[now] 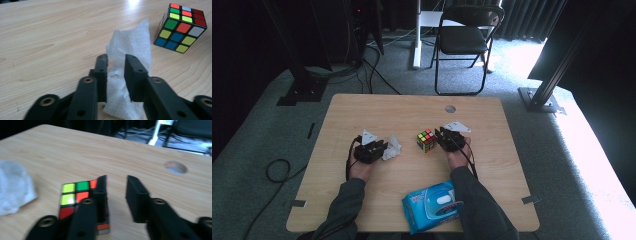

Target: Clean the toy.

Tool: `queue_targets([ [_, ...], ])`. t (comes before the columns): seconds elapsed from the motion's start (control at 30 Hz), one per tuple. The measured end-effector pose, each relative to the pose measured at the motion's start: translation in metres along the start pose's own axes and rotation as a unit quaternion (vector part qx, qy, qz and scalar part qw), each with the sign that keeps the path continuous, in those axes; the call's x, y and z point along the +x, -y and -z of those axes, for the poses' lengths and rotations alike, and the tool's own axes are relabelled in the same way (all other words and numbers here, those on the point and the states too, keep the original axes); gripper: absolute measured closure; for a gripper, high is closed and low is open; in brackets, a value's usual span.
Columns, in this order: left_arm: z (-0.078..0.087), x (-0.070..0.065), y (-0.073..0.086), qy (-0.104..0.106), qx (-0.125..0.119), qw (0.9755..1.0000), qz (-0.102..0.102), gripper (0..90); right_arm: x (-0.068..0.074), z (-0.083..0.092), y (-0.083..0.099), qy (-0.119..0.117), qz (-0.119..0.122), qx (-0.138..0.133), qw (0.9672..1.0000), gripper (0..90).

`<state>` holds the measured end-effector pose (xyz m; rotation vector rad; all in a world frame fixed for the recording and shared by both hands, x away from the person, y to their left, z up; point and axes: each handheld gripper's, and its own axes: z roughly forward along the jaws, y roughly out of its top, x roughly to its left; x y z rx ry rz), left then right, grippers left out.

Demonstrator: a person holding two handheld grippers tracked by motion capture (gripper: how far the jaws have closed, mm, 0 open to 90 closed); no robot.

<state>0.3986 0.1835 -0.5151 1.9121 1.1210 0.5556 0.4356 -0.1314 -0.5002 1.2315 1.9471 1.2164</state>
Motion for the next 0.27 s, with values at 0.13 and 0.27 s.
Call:
queue_targets([
  [0.13,0.0005,-0.0001,-0.0008,-0.001,-0.001,1.0000,-0.004,81.0,-0.0015,-0.0001,0.0003,0.014,-0.006,0.004,0.9999,85.8],
  [0.27,0.0004,0.0005,-0.0016,-0.001,-0.002,1.0000,-0.002,79.7,-0.0030,-0.0002,0.0005,0.020,-0.011,0.006,0.9997,86.0],
])
